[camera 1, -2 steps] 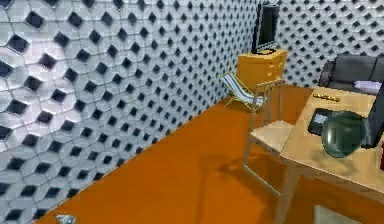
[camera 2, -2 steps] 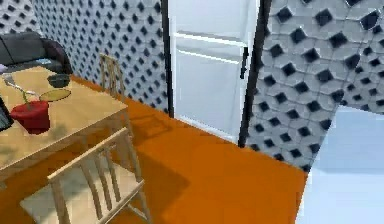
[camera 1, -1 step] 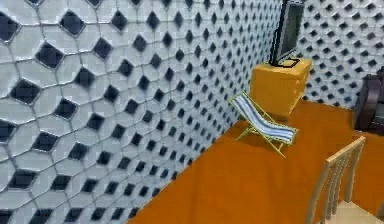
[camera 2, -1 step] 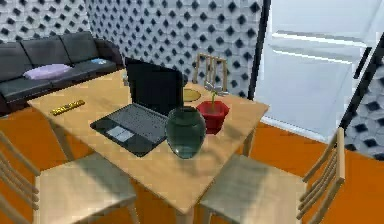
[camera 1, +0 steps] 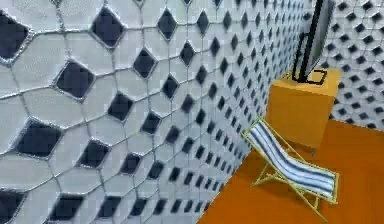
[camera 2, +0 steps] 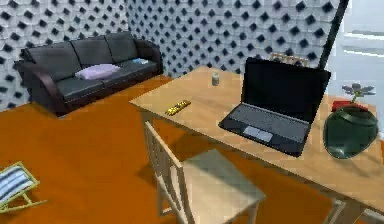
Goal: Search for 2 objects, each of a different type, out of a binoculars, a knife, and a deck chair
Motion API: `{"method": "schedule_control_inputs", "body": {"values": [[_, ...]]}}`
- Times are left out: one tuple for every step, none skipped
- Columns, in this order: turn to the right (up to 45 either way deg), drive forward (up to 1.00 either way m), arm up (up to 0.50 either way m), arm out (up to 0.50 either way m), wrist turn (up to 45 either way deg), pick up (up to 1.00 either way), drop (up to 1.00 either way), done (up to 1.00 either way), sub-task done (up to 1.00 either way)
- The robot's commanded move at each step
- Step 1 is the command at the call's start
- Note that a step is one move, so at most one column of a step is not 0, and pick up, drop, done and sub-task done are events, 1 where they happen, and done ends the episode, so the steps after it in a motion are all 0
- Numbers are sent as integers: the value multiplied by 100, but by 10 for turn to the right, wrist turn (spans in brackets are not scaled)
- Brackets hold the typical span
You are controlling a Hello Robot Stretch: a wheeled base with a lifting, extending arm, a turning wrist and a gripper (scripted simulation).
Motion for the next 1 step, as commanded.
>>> {"method": "schedule_control_inputs", "body": {"values": [[360,0,0,0,0,0,0,0,0]]}}
